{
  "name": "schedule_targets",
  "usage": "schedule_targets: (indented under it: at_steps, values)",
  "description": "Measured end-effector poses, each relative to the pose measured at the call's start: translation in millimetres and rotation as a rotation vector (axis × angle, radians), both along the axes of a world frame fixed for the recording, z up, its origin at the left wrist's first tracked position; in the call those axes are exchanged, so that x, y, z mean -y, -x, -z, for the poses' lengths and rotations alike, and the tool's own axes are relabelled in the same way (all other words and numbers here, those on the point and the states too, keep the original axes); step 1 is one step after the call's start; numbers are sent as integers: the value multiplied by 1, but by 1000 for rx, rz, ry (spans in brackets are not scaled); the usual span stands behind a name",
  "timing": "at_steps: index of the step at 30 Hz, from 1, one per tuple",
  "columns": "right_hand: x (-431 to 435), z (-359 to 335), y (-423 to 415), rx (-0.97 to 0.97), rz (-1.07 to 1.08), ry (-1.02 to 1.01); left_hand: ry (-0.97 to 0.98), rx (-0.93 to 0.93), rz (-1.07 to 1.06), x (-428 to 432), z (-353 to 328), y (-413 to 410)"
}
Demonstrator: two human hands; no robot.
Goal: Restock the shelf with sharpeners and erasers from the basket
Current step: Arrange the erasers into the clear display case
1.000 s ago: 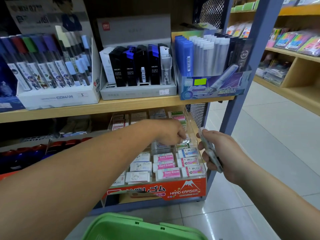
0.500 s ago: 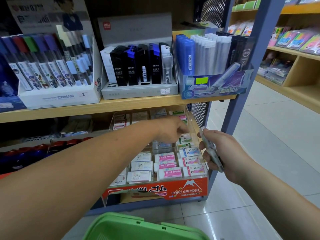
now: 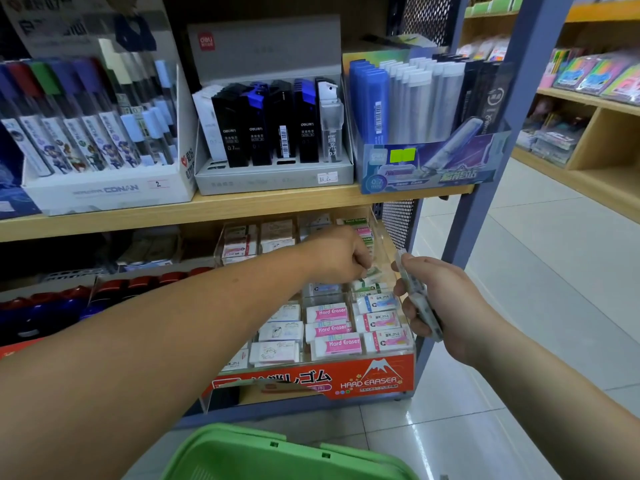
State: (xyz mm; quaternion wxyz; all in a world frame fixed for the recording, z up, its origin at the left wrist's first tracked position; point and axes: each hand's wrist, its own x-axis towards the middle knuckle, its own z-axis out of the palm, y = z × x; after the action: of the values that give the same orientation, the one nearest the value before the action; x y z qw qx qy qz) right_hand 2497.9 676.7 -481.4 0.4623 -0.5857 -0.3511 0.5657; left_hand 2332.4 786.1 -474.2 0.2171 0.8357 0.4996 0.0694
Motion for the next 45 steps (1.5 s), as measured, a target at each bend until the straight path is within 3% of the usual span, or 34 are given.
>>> schedule_targets:
  at_steps: [13, 18, 25, 29, 33, 36, 41, 45]
  values:
    - [-1, 2, -2, 44, 7, 3, 59, -92, 6, 1, -9, -11]
    - [-1, 4, -4, 52, 10, -12, 125, -246, 123, -4, -18, -11]
    - [1, 3, -7, 54, 5, -25, 111, -75, 73, -1, -8, 2]
    - [4, 3, -6, 47, 2, -19, -55, -58, 9, 1, -5, 3]
    - [3, 2, -4, 51, 5, -23, -334, -260, 23, 3, 3, -6]
    - [3, 0, -3, 56, 0, -31, -406, -328, 14, 1, 7, -10]
    - [3, 1, -3, 62, -4, -18, -231, -330, 26, -5, 5, -8]
    - [4, 0, -3, 67, -9, -14, -142, -198, -38, -5, 3, -7]
